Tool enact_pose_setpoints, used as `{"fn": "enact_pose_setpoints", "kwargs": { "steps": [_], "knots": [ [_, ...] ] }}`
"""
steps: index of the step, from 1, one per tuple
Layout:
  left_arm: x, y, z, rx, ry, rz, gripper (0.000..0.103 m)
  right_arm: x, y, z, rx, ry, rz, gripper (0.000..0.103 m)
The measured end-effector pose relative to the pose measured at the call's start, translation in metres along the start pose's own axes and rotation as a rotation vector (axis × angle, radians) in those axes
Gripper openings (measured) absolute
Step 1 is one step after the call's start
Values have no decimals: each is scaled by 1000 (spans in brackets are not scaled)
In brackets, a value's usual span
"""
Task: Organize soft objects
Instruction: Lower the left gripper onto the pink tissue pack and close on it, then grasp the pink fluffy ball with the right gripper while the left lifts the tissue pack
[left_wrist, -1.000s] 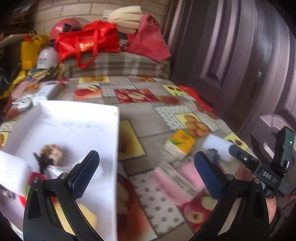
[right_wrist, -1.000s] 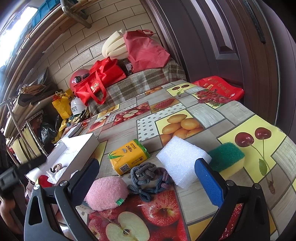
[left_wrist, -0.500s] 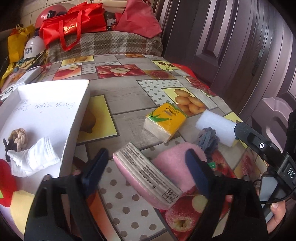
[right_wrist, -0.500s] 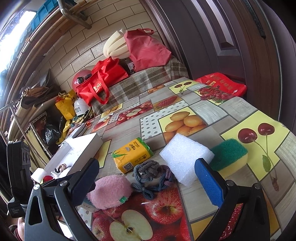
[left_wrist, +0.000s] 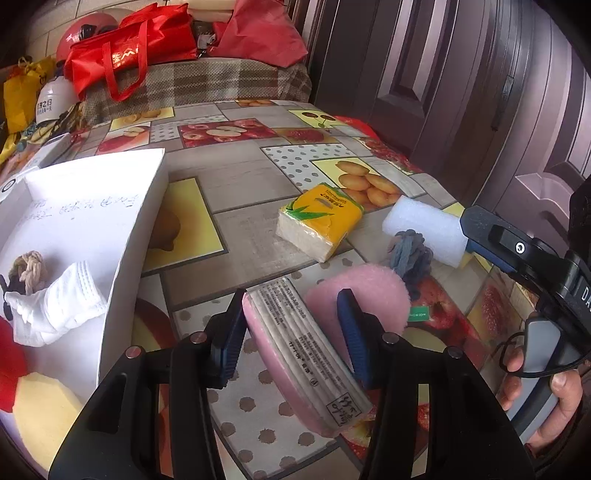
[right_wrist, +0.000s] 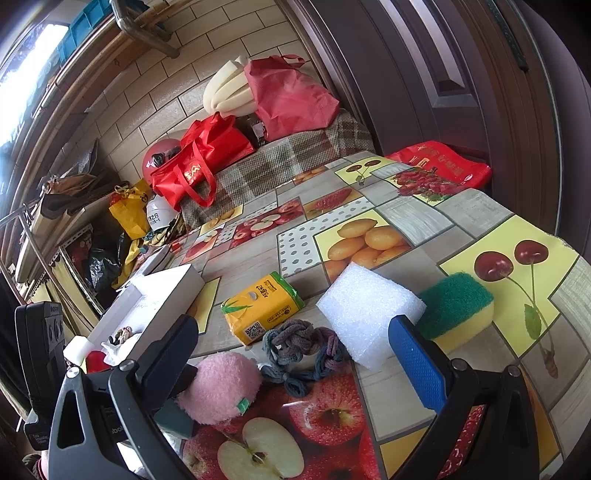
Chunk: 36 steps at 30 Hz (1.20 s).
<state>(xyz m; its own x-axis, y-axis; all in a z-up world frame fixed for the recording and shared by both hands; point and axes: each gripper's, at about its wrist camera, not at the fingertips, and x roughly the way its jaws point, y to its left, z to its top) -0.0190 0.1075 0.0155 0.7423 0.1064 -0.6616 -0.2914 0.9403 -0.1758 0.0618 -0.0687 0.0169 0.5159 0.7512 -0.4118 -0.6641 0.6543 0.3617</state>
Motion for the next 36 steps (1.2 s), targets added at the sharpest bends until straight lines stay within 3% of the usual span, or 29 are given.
{"fn": "enact_pose_setpoints", "kwargs": {
  "steps": [2, 6, 9, 12, 19, 23, 30, 36],
  "knots": [
    [-6, -6, -3, 42, -8, -6, 39, 1, -2, 2, 3, -3, 0, 103],
    [-21, -17, -18, 114, -17, -16, 33, -8, -1, -2, -10, -26, 23, 103],
    [-35, -15, -30, 101, -11, -62, 31, -2, 5, -3, -67, 41, 94, 103],
    [-49, -16, -38, 112, -30, -59, 31, 1, 16, -6, -156, 120, 122, 103],
    [-39, -20, -44, 128, 52, -35, 31, 26, 77, -27, -489, 209, 65, 102],
    [-32, -12, -44, 91, 90, -55, 32, 43, 82, -22, -510, 228, 78, 101],
    [-28, -14, -47, 101, 117, -58, 32, 65, 69, -12, -465, 294, 81, 80],
    [-31, -13, -48, 106, 110, -42, 31, 77, 72, -21, -510, 375, 50, 75]
  ]
}}
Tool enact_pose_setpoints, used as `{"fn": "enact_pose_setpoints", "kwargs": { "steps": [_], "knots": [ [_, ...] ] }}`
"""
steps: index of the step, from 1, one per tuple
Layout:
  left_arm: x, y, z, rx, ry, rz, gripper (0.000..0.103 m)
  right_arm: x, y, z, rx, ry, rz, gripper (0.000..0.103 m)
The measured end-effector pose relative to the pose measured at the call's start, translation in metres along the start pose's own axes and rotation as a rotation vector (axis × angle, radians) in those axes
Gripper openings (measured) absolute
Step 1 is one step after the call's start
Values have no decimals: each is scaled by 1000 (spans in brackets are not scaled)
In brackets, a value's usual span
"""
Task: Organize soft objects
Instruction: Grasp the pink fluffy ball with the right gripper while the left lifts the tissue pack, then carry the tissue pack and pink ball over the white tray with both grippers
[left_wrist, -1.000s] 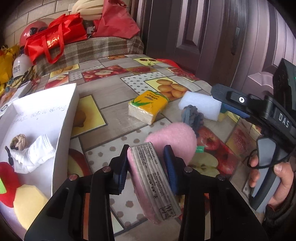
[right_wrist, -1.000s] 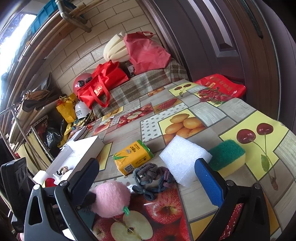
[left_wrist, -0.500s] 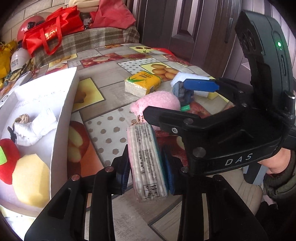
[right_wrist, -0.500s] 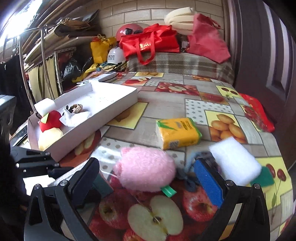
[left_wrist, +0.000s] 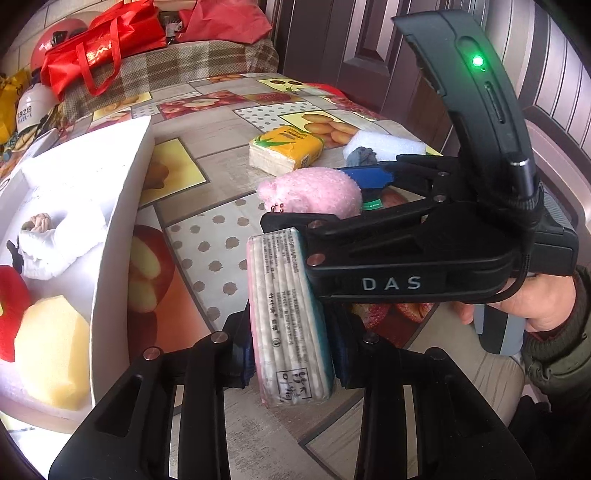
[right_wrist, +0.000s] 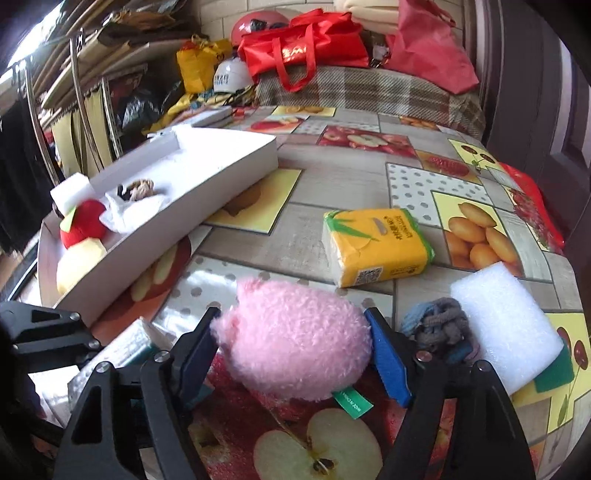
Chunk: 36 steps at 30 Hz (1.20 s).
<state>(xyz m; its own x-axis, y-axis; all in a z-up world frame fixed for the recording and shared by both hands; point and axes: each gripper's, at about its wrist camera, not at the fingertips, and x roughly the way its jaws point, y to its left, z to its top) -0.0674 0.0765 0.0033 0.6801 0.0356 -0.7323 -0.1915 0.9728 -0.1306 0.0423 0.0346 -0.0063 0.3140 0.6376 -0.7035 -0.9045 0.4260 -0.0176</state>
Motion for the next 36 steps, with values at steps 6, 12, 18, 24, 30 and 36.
{"fn": "enact_pose_setpoints", "kwargs": {
  "steps": [6, 12, 18, 24, 30, 36],
  "knots": [
    [-17, -1, -3, 9, -87, 15, 30, -10, 0, -2, -3, -49, -2, 65],
    [-54, -5, -9, 55, -308, 73, 30, -71, 1, -22, 70, -345, -29, 65],
    [-81, 1, -15, 51, -480, 174, 30, -116, 13, -37, 87, -549, -104, 66],
    [-86, 15, -19, 79, -508, 277, 30, -114, 18, -33, 66, -551, -118, 66],
    [-88, 39, -19, 32, -491, 293, 30, -110, 18, -32, 68, -533, -130, 66],
    [-103, 65, -34, -16, -489, 362, 30, -104, 22, -29, 58, -510, -117, 66]
  ]
}}
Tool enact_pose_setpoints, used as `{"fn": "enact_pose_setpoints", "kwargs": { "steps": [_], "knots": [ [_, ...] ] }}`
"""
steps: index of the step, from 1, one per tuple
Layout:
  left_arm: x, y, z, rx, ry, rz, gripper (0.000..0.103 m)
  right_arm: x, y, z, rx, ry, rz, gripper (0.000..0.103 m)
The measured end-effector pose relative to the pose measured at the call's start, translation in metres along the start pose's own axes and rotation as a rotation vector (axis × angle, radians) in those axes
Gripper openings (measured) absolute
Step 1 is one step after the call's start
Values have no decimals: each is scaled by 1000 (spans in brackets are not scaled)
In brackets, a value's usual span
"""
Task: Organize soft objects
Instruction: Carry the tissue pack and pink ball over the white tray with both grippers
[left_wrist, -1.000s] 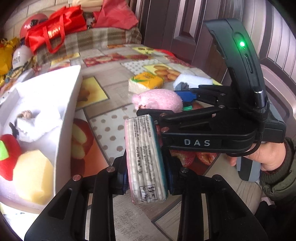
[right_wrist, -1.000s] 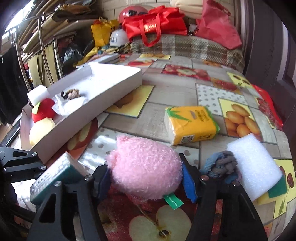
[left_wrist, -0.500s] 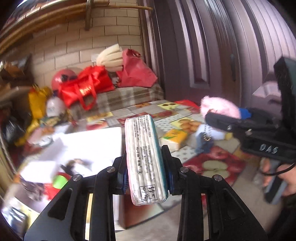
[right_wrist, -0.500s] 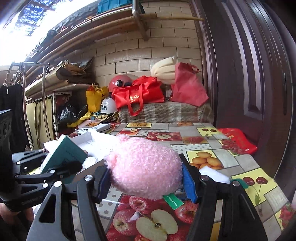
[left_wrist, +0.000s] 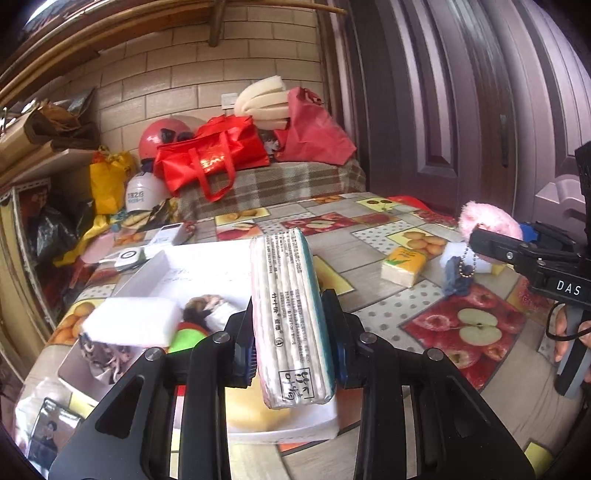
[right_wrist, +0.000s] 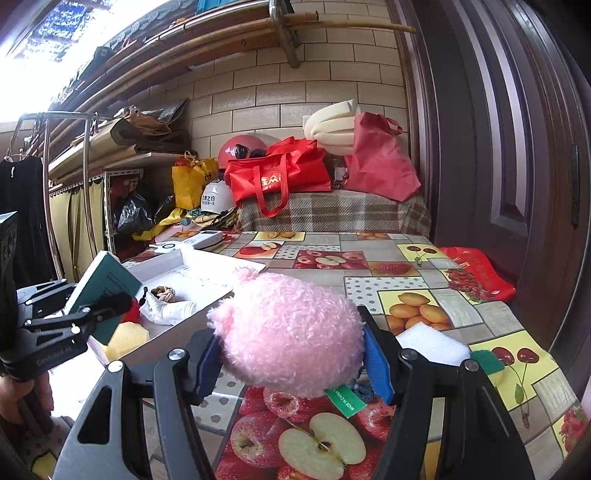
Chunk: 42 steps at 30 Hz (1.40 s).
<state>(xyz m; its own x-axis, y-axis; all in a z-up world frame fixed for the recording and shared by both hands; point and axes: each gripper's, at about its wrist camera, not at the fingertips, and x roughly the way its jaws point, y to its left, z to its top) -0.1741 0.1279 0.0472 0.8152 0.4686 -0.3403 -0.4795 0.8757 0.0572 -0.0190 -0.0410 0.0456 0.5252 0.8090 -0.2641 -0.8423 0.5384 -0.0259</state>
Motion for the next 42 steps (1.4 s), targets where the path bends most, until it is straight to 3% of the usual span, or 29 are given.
{"fn": "enact_pose_setpoints", "kwargs": {
  "steps": [9, 13, 20, 27, 36, 42],
  "knots": [
    [-9, 88, -19, -181, 68, 191, 30, 13, 15, -1, -10, 35, 46, 66],
    [-8, 102, -24, -222, 96, 174, 30, 24, 28, 1, -8, 49, 72, 66],
    [7, 93, -23, -186, 164, 142, 30, 50, 73, 0, -90, 69, 133, 66],
    [30, 111, -22, -261, 221, 112, 30, 63, 107, 2, -163, 64, 178, 66],
    [60, 90, 0, -172, 169, 143, 30, 82, 117, 7, -150, 78, 187, 66],
    [71, 103, 3, -247, 159, 114, 30, 91, 122, 10, -151, 81, 183, 66]
  ]
}}
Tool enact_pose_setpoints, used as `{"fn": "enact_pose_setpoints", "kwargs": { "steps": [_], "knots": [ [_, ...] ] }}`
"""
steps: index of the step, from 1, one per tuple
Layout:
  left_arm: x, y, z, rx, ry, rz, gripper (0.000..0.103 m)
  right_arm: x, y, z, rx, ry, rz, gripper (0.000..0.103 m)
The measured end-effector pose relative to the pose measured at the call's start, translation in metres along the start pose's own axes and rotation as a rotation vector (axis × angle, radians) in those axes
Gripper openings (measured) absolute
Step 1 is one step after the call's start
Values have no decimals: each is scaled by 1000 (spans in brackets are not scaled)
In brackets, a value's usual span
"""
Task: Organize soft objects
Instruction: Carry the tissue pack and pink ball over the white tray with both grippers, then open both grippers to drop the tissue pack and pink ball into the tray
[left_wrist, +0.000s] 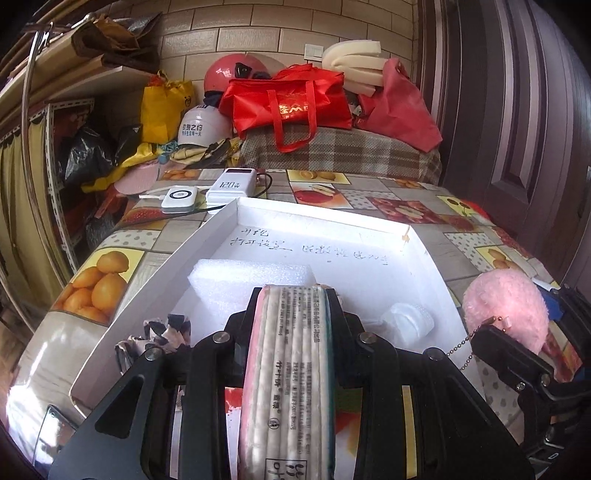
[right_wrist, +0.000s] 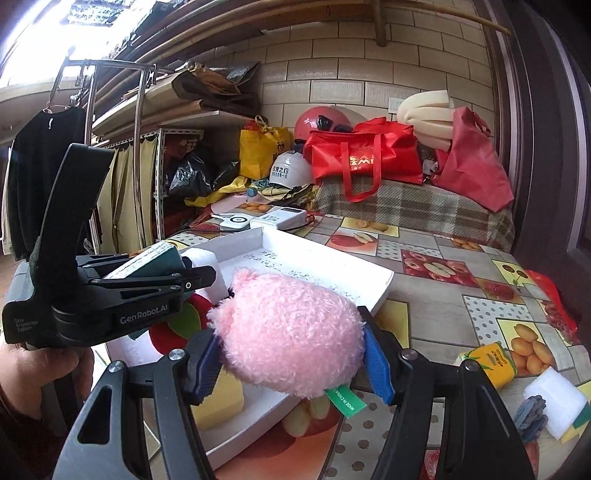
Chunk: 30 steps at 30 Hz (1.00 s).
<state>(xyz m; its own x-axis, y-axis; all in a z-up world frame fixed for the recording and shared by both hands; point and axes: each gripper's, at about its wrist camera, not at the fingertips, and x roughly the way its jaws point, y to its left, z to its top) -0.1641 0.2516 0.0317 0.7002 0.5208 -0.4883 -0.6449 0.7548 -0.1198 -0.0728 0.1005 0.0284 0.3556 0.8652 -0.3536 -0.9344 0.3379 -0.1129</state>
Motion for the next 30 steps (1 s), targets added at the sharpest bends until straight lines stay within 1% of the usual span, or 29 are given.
{"fn": "enact_pose_setpoints", "kwargs": {
  "steps": [2, 4, 6, 8, 9, 10, 11, 12, 14, 16, 17, 19, 24, 30],
  "knots": [
    [1, 8, 2, -45, -2, -18, 30, 6, 3, 2, -5, 1, -3, 66],
    [0, 16, 4, -87, -18, -19, 30, 13, 5, 4, -8, 5, -3, 66],
    [-5, 23, 5, -116, -56, 3, 30, 19, 6, 7, -10, 8, -4, 66],
    [-11, 27, 7, -119, -98, 35, 32, 27, 9, 11, -15, 10, -7, 66],
    [-15, 27, 7, -114, -120, 55, 37, 31, 10, 12, -19, 10, -8, 67],
    [-18, 27, 7, -109, -142, 69, 46, 35, 11, 14, -23, 13, -7, 68],
    [-22, 27, 6, -105, -165, 82, 73, 40, 13, 15, -29, 24, -6, 69],
    [-27, 26, 6, -99, -193, 96, 94, 44, 14, 16, -35, 42, -9, 74],
    [-37, 25, 5, -83, -251, 122, 102, 47, 16, 16, -42, 59, -21, 84],
    [-45, 26, 5, -81, -289, 133, 102, 43, 13, 16, -32, 38, -17, 85],
    [-48, 28, 5, -87, -303, 131, 102, 42, 12, 16, -27, 35, -16, 87],
    [-51, 30, 3, -101, -311, 128, 103, 41, 9, 16, -13, 31, -19, 87],
    [-45, 34, 0, -131, -271, 122, 103, 37, 5, 16, 12, 8, -21, 87],
    [-45, 24, -5, -126, -241, 108, 103, 30, 7, 14, 4, -14, -32, 87]
  ]
}}
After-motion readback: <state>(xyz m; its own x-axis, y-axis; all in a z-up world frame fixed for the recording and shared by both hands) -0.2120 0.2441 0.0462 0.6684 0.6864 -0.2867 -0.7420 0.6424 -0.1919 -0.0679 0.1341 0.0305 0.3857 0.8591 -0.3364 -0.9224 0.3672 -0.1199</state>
